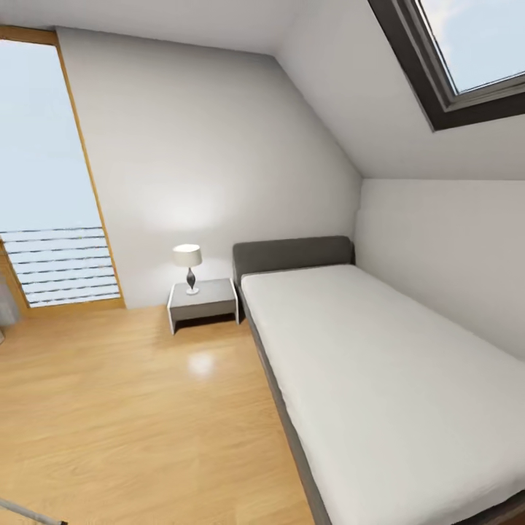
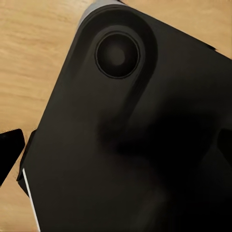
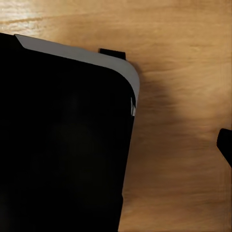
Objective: Attach the digital camera to the camera tripod in the bedroom.
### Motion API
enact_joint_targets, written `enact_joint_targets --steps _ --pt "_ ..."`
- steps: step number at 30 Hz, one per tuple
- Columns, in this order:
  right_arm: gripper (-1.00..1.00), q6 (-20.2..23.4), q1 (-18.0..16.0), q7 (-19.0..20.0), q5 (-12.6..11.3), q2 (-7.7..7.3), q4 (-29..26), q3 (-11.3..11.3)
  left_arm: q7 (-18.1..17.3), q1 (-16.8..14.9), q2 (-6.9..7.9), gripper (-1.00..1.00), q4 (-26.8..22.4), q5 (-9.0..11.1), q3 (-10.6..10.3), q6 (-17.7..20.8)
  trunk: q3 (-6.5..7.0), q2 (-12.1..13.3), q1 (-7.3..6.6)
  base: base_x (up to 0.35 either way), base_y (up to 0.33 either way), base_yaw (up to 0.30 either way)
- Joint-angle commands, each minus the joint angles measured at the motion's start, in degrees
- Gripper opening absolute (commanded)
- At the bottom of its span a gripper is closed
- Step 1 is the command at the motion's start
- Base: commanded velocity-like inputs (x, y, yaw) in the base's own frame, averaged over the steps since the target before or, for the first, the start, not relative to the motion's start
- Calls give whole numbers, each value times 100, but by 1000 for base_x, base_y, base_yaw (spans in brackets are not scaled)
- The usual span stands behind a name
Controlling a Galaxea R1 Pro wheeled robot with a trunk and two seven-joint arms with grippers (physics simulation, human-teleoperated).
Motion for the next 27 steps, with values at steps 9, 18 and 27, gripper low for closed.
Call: enact_joint_targets --steps 9,18,27 --pt "100 -34 5 -15 110 0 -6 -19 27 2 7 100 -19 -48 12 -5 -3 -2 0 0 0 300" --pt "100 -30 5 -16 116 5 0 -28 29 2 114 100 -14 -72 -6 -5 -3 -2 0 0 0 300" --pt "100 -42 5 -14 118 11 4 -29 30 2 215 100 -9 -77 7 -5 -3 -2 0 0 0 300"
